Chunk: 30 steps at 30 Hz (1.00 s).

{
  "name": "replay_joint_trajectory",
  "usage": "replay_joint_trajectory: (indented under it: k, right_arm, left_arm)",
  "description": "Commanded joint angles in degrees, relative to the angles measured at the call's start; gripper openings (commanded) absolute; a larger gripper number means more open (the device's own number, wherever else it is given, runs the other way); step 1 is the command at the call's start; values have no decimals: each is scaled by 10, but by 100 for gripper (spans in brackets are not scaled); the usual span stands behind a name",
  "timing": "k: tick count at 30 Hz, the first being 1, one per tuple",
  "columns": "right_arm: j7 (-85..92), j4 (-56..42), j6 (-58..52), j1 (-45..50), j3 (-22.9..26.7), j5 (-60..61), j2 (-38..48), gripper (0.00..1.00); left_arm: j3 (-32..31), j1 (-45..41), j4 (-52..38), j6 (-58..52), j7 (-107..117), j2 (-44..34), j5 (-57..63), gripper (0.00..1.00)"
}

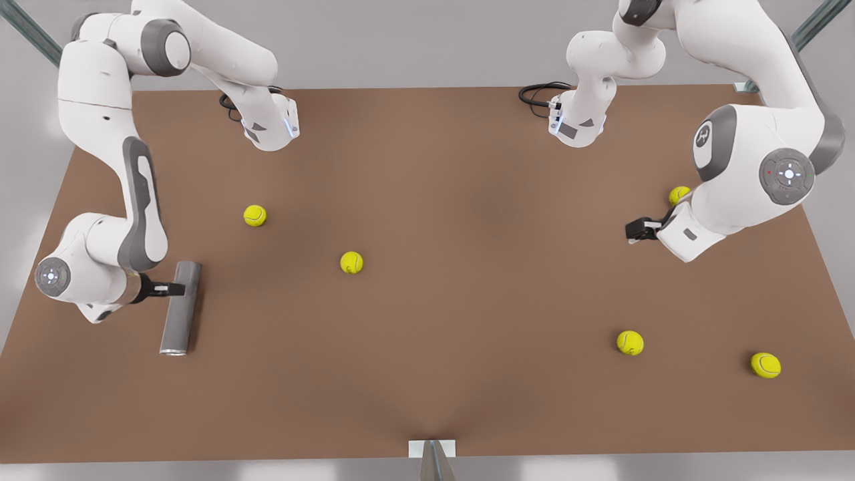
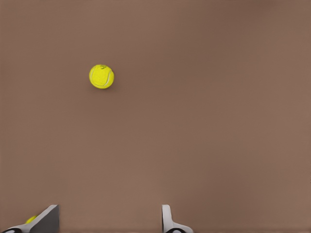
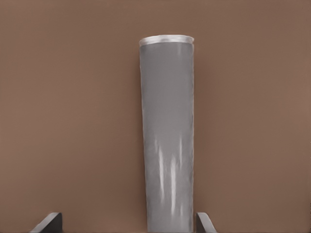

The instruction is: Put the tennis tube upright

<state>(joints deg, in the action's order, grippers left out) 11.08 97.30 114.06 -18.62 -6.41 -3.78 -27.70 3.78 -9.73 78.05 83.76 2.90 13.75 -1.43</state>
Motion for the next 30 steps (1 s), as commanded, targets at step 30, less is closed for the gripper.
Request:
replay_joint_trajectory:
  k: [30]
  right_arm:
    - [28,5,60,-29,2,-27,-97,100]
  left_arm:
    - [1,0,1,0,0,26,1,100]
